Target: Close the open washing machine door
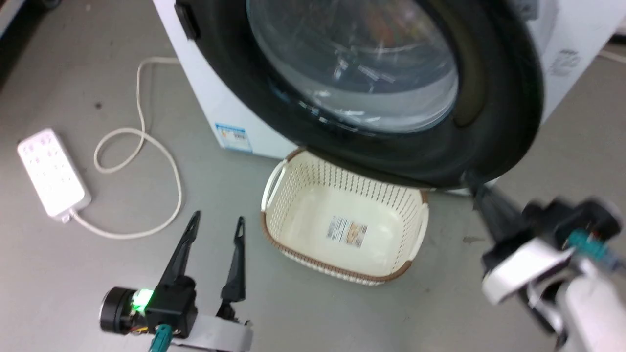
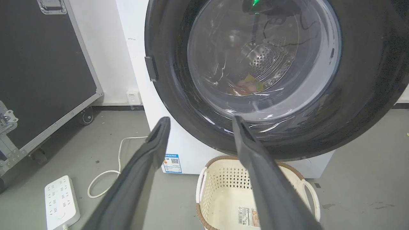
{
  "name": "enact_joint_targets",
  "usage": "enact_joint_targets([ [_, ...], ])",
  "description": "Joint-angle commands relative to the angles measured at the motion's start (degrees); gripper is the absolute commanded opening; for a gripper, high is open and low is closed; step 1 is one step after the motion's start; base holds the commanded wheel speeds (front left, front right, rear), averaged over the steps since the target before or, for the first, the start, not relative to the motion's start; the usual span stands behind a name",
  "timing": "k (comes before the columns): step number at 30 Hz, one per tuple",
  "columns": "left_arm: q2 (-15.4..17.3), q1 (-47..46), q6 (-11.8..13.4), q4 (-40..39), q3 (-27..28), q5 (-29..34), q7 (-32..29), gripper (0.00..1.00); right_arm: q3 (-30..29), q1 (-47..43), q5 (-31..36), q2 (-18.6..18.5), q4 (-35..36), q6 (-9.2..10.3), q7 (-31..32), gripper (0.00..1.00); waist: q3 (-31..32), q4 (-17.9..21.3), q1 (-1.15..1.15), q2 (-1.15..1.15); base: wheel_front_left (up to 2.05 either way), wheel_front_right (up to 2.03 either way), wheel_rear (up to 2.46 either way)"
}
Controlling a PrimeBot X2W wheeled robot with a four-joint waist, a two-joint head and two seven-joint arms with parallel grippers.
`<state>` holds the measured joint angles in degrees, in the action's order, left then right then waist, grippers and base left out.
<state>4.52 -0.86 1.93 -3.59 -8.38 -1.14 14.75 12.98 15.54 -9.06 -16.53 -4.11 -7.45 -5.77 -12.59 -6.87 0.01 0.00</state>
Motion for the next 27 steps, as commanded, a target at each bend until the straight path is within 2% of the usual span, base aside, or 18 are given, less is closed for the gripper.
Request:
enact_joint_targets([
  [1,-0.17,-0.93,0.29,-0.27,-0.28,0.37,0.25,1.0,0.08,1.88,-1.02,-0.87,-0.61,-0.03,0.27,0.0,-2.33,-1.36,-0.01,0.0,0.0,0.0,0.0],
  [7,-0.79,-3.69,1.01,-0.58,-2.18,0.38,0.25,1.0,1.25,14.07,-6.66,-7.09,-8.15,-0.03,2.41,0.0,-6.36,-2.71,-0.01,0.0,0.0,0.0,0.0],
  [13,-1.11,-6.13,1.76,-0.84,-3.11,0.03,0.25,1.0,0.79,24.66,-11.05,-10.43,-16.31,-0.03,3.55,0.0,-9.47,-3.47,-0.01,0.0,0.0,0.0,0.0],
  [23,-1.39,-8.37,2.82,-0.77,-3.18,-0.63,0.25,1.0,0.45,38.76,-13.18,-11.58,-30.22,-0.03,2.49,0.0,-11.95,-2.9,-0.01,0.0,0.0,0.0,0.0],
  [27,-1.44,-8.4,2.87,-0.2,-2.61,-1.16,0.25,1.0,1.65,38.99,-13.69,-10.64,-32.99,-0.03,0.19,0.0,-10.2,-2.04,-0.01,0.0,0.0,0.0,0.0],
])
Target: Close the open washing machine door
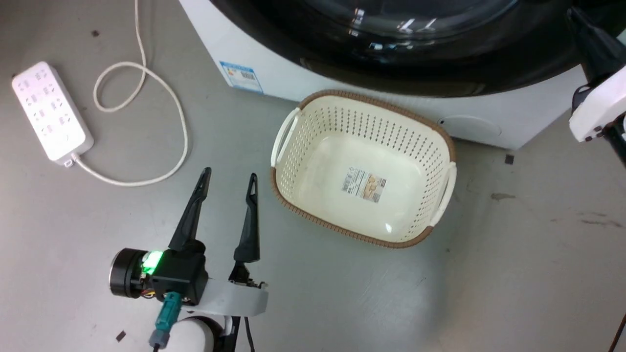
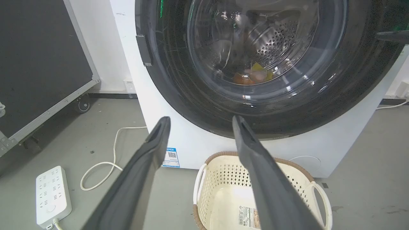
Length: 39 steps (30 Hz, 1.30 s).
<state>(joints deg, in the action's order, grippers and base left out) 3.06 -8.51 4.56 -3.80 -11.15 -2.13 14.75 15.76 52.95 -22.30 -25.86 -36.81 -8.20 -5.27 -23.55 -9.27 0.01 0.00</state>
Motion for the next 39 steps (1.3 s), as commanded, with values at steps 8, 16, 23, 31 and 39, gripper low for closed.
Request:
enact_joint_targets([
  [8,0.42,1.67,-0.75,3.19,2.14,-0.95,0.25,1.0,-0.47,-6.28,-0.2,1.59,-2.33,0.71,-7.92,1.0,8.92,3.53,-0.01,0.0,0.0,0.0,0.0],
  [16,0.65,5.86,-3.44,7.24,5.19,-3.77,0.25,1.0,-9.4,-28.18,6.47,8.52,13.32,0.71,-9.7,1.0,17.84,7.71,-0.01,0.0,0.0,0.0,0.0],
  [23,0.52,7.79,-5.51,10.45,5.93,-4.91,0.25,1.0,-20.7,-45.01,20.06,19.59,31.53,0.71,-9.72,1.0,20.98,8.73,-0.01,0.0,0.0,0.0,0.0],
  [31,0.46,8.01,-7.0,12.35,5.65,-4.25,0.25,1.0,-23.28,-55.2,23.47,22.93,38.05,0.71,-9.72,1.0,22.72,8.6,-0.01,0.0,0.0,0.0,0.0],
  [39,0.26,7.43,-7.27,12.62,6.0,-4.57,-0.12,0.0,-22.9,-55.91,22.15,22.7,37.64,0.67,-9.44,0.0,23.3,8.28,0.0,0.0,0.0,0.0,0.0],
])
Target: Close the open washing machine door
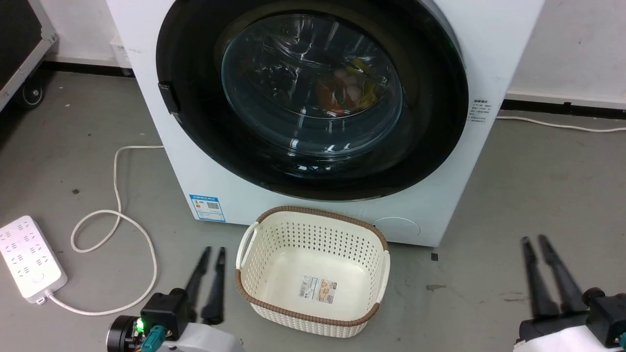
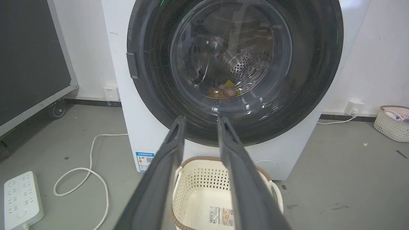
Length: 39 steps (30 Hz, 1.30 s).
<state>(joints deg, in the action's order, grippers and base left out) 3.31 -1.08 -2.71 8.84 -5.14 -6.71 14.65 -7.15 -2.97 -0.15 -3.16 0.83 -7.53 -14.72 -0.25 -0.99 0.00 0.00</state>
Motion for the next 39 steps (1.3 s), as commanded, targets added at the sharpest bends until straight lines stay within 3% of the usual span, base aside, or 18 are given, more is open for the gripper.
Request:
enact_joint_targets([
  [1,0.0,0.01,0.0,-0.01,0.02,0.01,-0.03,0.0,0.01,0.0,0.0,0.0,0.0,0.0,0.02,0.0,0.0,0.0,0.0,0.0,0.0,0.0,0.0],
  [39,-0.14,0.33,0.81,-2.65,1.55,2.01,-4.39,0.0,2.13,0.89,0.04,0.08,-0.25,0.01,4.41,0.0,0.08,0.3,0.0,0.0,0.0,0.0,0.0],
])
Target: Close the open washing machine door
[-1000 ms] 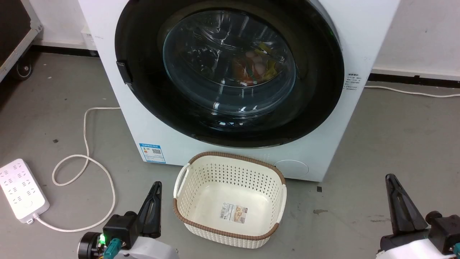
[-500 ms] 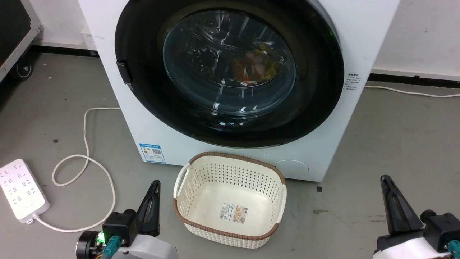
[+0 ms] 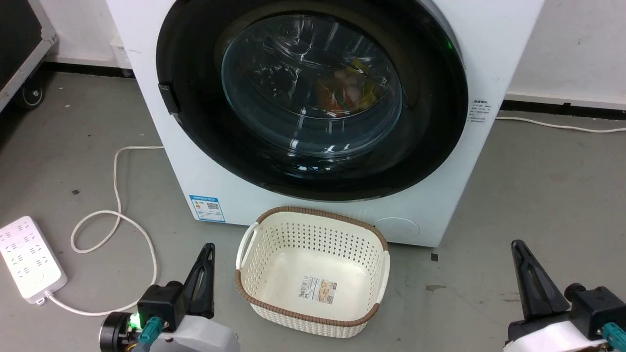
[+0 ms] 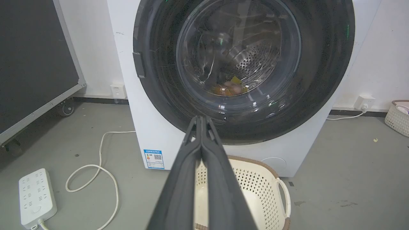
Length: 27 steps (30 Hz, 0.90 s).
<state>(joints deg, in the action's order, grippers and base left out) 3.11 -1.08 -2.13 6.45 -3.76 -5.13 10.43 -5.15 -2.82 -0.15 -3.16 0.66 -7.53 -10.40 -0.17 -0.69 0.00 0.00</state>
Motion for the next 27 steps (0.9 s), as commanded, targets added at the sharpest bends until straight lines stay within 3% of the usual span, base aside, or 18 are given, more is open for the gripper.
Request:
enact_joint_targets([
  [1,0.05,0.33,0.25,-0.34,0.21,0.48,-0.29,0.0,0.19,0.77,0.05,0.09,-0.09,0.01,0.21,0.0,0.0,0.01,0.0,0.0,0.0,0.0,0.0],
  [27,-0.04,0.58,0.86,-2.31,1.36,1.98,-3.57,0.0,1.79,1.43,0.08,0.15,-0.28,0.02,3.5,0.0,0.06,0.23,0.0,0.0,0.0,0.0,0.0],
])
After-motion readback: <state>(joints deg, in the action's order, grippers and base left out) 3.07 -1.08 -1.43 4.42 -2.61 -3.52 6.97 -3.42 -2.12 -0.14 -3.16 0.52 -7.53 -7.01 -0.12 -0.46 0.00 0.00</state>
